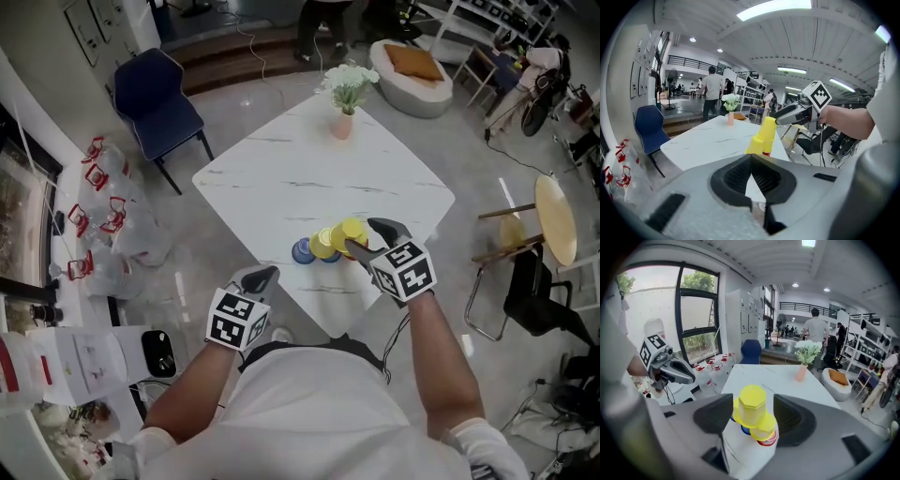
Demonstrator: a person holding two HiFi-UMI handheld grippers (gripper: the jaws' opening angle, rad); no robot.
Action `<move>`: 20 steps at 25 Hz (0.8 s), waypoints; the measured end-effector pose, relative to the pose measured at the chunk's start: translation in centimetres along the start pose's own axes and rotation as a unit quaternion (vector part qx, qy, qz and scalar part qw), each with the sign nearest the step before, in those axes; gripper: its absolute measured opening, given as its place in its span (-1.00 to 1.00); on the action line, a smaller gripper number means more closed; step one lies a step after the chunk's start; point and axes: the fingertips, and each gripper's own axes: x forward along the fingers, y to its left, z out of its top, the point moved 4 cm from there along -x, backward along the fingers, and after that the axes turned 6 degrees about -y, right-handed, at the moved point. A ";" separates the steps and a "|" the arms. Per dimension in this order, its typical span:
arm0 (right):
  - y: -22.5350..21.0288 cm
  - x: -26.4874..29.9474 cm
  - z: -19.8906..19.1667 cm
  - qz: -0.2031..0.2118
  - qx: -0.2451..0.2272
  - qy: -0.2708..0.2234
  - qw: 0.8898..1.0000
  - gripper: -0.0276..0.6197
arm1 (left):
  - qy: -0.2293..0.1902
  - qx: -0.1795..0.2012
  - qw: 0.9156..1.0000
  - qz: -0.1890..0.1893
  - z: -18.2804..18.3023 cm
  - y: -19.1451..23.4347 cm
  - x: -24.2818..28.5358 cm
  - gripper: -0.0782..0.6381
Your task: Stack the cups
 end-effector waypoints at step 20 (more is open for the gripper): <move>5.8 -7.7 -8.2 -0.055 0.125 -0.107 0.985 -0.90 | 0.002 0.028 0.998 -0.052 -0.3 -5.5 1.0 -0.76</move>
